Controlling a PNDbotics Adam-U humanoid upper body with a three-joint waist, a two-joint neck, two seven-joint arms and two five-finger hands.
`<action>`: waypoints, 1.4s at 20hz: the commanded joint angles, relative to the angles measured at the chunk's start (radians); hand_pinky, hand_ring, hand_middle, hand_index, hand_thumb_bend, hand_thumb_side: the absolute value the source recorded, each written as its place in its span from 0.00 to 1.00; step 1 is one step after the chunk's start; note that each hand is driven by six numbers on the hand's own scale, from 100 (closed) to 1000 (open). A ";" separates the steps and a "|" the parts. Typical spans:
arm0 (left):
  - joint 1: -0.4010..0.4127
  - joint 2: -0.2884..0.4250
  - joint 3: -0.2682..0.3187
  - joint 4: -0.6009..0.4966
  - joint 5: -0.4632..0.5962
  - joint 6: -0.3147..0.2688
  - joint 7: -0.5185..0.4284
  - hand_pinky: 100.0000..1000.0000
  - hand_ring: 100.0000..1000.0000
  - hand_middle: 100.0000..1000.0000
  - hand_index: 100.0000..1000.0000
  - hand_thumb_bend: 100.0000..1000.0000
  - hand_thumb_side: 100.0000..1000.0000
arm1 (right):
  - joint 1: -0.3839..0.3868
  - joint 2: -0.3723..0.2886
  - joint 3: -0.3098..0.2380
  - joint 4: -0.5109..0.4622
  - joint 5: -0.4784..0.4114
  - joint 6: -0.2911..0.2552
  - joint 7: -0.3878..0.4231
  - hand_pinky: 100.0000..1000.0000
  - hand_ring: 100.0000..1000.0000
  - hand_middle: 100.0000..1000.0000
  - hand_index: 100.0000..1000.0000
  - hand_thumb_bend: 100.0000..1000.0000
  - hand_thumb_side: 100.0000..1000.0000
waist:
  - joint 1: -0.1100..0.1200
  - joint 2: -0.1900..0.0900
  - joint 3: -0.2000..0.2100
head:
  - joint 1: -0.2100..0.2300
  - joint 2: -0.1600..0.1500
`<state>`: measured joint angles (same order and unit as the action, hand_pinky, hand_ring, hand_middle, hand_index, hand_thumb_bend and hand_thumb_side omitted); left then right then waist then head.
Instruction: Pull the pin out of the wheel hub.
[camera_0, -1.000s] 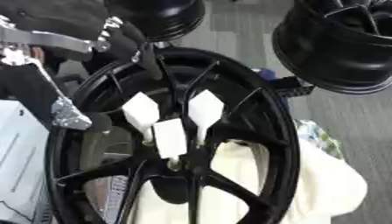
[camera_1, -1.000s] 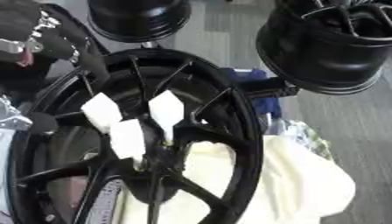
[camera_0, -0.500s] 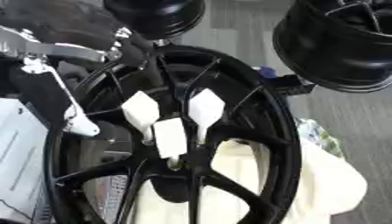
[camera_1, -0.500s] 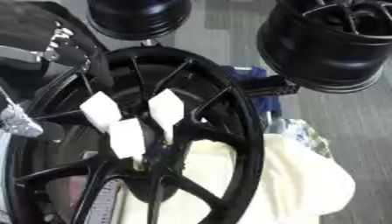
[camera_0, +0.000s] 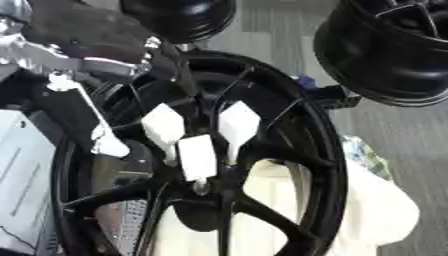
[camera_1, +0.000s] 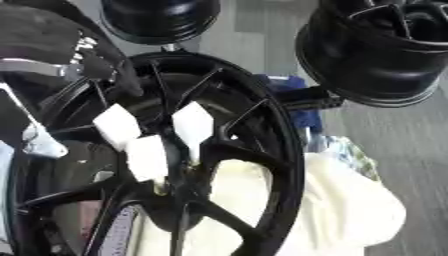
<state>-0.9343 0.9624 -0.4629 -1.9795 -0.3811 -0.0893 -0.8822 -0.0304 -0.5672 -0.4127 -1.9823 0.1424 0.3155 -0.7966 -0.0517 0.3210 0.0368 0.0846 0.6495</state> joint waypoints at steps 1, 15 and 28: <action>-0.011 0.004 0.002 0.015 -0.019 0.007 0.003 0.81 0.83 0.77 0.89 0.38 0.32 | -0.006 -0.021 -0.011 -0.018 -0.006 0.103 -0.110 0.81 0.57 0.63 0.83 0.39 0.20 | -0.002 -0.014 -0.002 | 0.003 -0.012; -0.007 -0.038 -0.013 0.119 -0.067 -0.008 0.018 0.80 0.82 0.75 0.88 0.30 0.25 | -0.008 -0.005 -0.017 -0.018 -0.020 0.096 -0.110 0.81 0.57 0.63 0.83 0.39 0.20 | -0.008 -0.004 -0.008 | 0.007 -0.020; 0.003 -0.055 -0.019 0.155 -0.020 -0.021 -0.002 0.80 0.78 0.68 0.83 0.24 0.22 | -0.010 0.003 -0.024 -0.018 -0.023 0.091 -0.110 0.81 0.56 0.62 0.83 0.38 0.20 | -0.011 -0.003 -0.010 | 0.007 -0.023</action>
<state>-0.9206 0.8953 -0.4899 -1.8220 -0.4100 -0.1114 -0.8852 -0.0353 -0.5430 -0.4196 -1.9823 0.1212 0.3087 -0.8033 -0.0637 0.3350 0.0283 0.0901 0.6398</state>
